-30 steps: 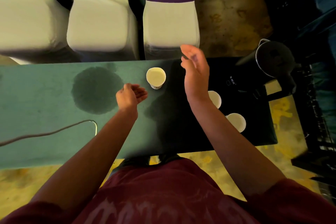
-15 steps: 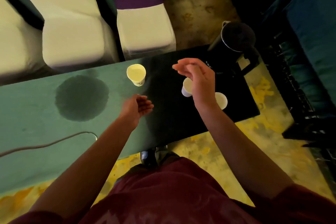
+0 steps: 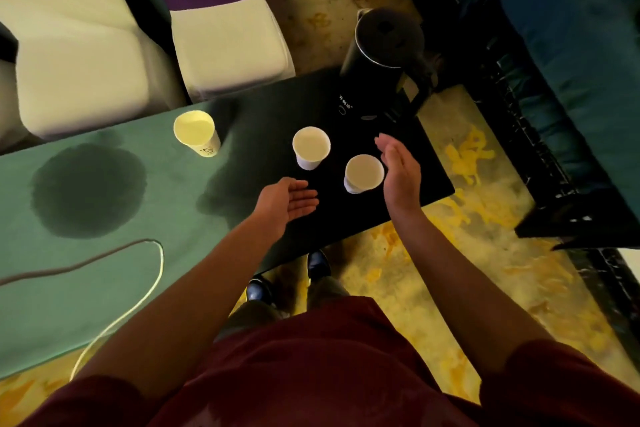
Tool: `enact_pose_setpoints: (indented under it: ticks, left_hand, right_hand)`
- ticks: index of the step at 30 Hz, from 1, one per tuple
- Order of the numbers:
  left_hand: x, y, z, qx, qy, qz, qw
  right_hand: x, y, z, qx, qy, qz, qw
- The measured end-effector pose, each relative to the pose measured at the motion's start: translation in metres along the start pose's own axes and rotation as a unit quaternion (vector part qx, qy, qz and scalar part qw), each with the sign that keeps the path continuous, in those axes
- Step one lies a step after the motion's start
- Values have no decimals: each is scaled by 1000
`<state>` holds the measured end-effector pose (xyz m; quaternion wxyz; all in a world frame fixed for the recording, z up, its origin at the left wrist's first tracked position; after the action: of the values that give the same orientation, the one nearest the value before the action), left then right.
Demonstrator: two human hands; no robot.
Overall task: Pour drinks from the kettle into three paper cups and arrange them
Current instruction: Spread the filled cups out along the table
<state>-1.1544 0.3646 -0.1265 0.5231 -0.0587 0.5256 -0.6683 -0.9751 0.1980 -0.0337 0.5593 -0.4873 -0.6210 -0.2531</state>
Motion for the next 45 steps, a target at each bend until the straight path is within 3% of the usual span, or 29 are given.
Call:
enact_pose_setpoints:
  ticks: [9, 16, 25, 32, 36, 45]
  left_hand:
    - [37, 49, 48, -42, -16, 4, 999]
    - [40, 54, 52, -81, -26, 5, 996]
    - [37, 51, 59, -120, -7, 9, 993]
    - [25, 25, 106, -28, -116, 15, 993]
    - [2, 12, 126, 34, -190, 65, 979]
    - [-28, -43, 91, 30, -256, 149, 955]
  right_hand:
    - [-57, 29, 18, 148, -68, -8, 987]
    - [-69, 34, 26, 206, -72, -11, 976]
    - [-59, 35, 18, 187, -87, -8, 979]
    - [-2, 19, 16, 202, -74, -30, 976]
    - [33, 4, 24, 218, -50, -54, 973]
    - [94, -41, 72, 236, 13, -58, 970]
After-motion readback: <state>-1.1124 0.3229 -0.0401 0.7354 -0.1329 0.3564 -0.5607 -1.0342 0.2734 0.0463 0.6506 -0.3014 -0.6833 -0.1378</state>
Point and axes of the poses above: each hand's wrist, its own y-axis towards the middle knuckle, its own z-axis out of the palm, x = y × z, the point moved 10 cm from there along y, towards the middle knuckle, and after that the axes turned 11 degrees about x, right-handed, at the moved point
